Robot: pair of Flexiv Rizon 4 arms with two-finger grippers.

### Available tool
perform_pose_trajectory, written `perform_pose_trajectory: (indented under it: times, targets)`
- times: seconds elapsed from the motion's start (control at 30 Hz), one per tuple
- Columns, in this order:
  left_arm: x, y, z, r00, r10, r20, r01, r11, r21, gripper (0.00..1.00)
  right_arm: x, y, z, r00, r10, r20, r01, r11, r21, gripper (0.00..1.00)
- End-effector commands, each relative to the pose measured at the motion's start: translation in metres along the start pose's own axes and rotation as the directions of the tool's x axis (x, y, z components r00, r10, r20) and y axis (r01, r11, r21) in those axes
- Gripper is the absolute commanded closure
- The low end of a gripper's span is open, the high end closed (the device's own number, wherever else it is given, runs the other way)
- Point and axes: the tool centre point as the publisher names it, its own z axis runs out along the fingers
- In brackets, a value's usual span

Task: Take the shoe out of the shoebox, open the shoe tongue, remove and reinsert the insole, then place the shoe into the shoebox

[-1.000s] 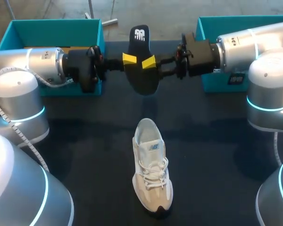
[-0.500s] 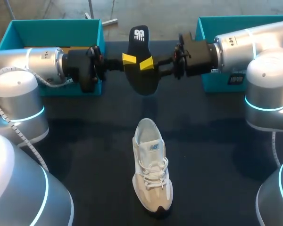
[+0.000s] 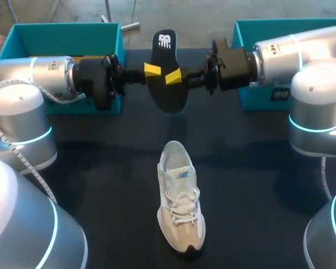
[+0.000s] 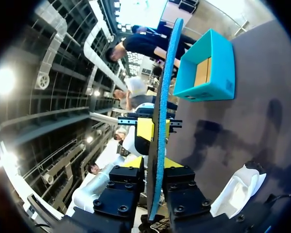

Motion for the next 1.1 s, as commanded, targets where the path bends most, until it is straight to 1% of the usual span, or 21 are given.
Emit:
perform_pose_trajectory:
  times: [0.03, 0.1, 0.17, 0.47, 0.5, 0.53, 0.57, 0.7, 0.9, 1.1]
  targets:
    - [0.0, -0.002, -0.001, 1.0, 0.0, 0.001, 0.0, 1.0, 0.005, 1.0, -0.001, -0.001, 0.002, 1.0, 0.0, 0.001, 0.0, 1.0, -0.006, 0.87]
    - [0.0, -0.003, -0.001, 1.0, 0.001, 0.0, -0.001, 1.0, 0.01, 1.0, -0.001, -0.001, 0.002, 1.0, -0.001, -0.001, 0.001, 1.0, -0.009, 0.9]
    - [0.001, -0.003, -0.001, 1.0, 0.001, -0.001, -0.001, 1.0, 0.011, 1.0, -0.001, -0.001, 0.002, 1.0, -0.003, -0.001, 0.003, 1.0, -0.01, 1.0]
    - [0.0, -0.004, -0.003, 1.0, 0.009, -0.012, -0.008, 0.999, 0.031, 1.0, -0.001, 0.0, 0.005, 1.0, -0.005, 0.001, 0.005, 1.0, -0.006, 1.0]
    - [0.0, -0.005, -0.004, 1.0, 0.012, -0.014, -0.011, 0.999, 0.035, 0.69, -0.001, -0.001, 0.004, 1.0, -0.006, 0.001, 0.006, 1.0, -0.007, 1.0]
    - [-0.001, -0.006, -0.005, 1.0, 0.013, -0.015, -0.013, 0.999, 0.037, 0.21, -0.001, -0.001, 0.003, 1.0, -0.007, 0.001, 0.007, 1.0, -0.009, 1.0]
    - [-0.002, -0.007, -0.007, 1.0, 0.02, -0.02, -0.019, 0.999, 0.041, 0.0, -0.001, -0.001, 0.002, 1.0, -0.01, -0.002, 0.01, 1.0, -0.015, 1.0]
    - [-0.003, -0.013, -0.019, 0.996, 0.052, -0.07, -0.048, 0.997, 0.06, 0.0, -0.002, -0.002, -0.004, 1.0, -0.019, -0.005, 0.019, 1.0, -0.025, 1.0]
    - [-0.004, -0.021, -0.046, 0.989, 0.055, -0.14, -0.046, 0.997, 0.066, 0.0, -0.005, -0.002, -0.01, 0.999, -0.033, -0.002, 0.033, 0.999, -0.028, 1.0]
    - [-0.004, -0.03, -0.068, 0.987, -0.05, -0.152, 0.064, 0.994, 0.091, 0.0, -0.008, -0.003, -0.012, 0.999, -0.043, 0.003, 0.043, 0.999, -0.034, 1.0]
